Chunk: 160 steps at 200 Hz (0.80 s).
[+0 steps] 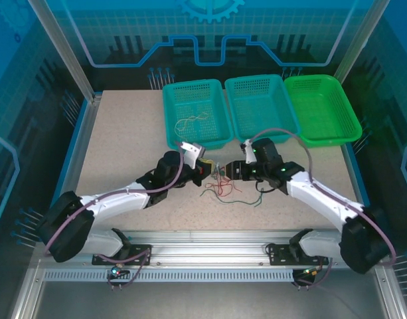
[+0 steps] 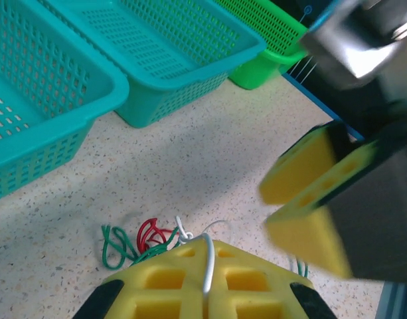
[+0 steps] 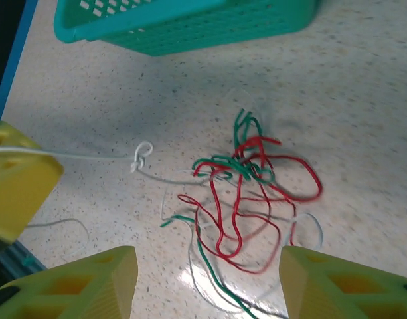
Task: Untangle the cables
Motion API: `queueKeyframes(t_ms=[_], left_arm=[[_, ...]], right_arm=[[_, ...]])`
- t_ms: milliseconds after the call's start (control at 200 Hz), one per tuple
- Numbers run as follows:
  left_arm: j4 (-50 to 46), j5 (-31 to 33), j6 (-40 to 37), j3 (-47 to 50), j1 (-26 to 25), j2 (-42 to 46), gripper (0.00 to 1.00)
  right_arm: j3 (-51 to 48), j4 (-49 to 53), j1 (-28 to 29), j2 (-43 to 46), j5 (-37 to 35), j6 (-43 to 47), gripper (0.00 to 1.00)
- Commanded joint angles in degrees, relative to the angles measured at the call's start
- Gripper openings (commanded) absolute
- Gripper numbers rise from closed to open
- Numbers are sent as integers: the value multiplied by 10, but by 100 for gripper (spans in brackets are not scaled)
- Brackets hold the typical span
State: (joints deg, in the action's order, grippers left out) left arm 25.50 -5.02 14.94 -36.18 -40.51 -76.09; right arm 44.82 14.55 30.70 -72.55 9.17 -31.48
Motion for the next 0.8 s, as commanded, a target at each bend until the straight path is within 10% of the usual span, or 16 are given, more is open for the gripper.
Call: queueKeyframes(t_ms=[0,190,295,380,460,640,795], left_arm=[[-7,-8,-6,10,-4,38,0],[-10,-67,-11,14,-5,82,0],[-19,-91,-8,11,-5,112,0],[-25,-77,-2,19,-5,157,0],[-71,-27,-3,15,-4,214,0],[-250,139,-4,-50,19,309,0],[-286,133,-7,-120,76,313,0]], right_arm=[[3,-58,36,-60,-42,21,61],[45,-121,70,-205,-10,51,77],[45,-144,65,-249,-60,14,57],[48,-127,48,-267,-83,-18,18],[47,-99,34,-268,-97,-34,0],[17,-71,24,-232,-115,-33,0],[-4,-65,18,-209,-101,-33,0]])
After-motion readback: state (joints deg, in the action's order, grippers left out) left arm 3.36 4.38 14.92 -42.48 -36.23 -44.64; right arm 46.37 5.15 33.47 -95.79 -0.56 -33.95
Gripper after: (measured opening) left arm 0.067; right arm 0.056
